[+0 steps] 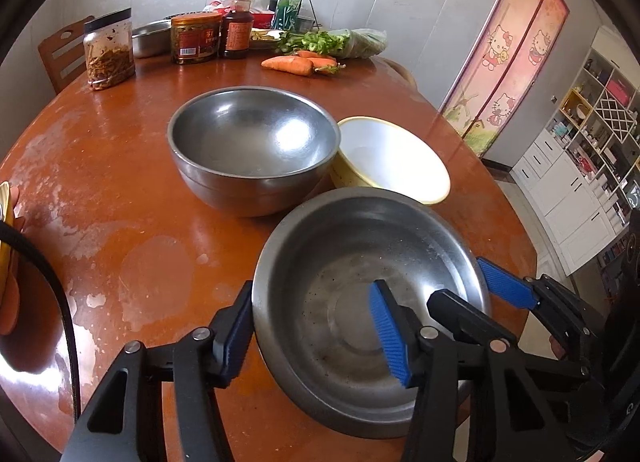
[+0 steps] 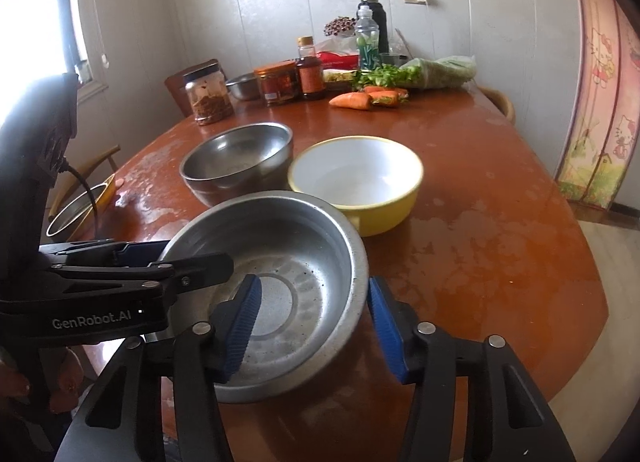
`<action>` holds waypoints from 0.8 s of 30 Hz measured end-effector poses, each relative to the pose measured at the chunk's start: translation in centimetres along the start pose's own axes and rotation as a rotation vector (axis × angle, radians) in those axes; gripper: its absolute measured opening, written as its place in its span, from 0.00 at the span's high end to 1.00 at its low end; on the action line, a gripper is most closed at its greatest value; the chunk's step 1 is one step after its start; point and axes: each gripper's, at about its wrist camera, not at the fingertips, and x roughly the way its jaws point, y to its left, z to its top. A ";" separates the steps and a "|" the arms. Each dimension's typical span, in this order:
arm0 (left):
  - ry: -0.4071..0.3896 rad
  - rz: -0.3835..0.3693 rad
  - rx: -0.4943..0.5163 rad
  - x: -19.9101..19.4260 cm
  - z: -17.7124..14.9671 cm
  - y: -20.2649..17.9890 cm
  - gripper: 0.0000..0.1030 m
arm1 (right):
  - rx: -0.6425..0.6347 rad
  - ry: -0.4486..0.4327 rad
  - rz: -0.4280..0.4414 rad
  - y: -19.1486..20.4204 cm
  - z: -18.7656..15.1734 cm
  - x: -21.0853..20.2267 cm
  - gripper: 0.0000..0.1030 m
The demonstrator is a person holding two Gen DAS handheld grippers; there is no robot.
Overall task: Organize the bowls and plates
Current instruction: 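Lift the steel basin with the left tool and carry it toward the plate stack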
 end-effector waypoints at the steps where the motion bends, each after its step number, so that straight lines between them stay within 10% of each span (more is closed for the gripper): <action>1: 0.001 -0.003 -0.003 0.0 0.0 0.1 0.46 | 0.000 0.001 0.001 0.0 0.0 0.1 0.45; 24: -0.018 0.012 -0.035 -2.5 -0.5 2.6 0.46 | -0.050 -0.004 0.019 3.3 1.1 -0.4 0.45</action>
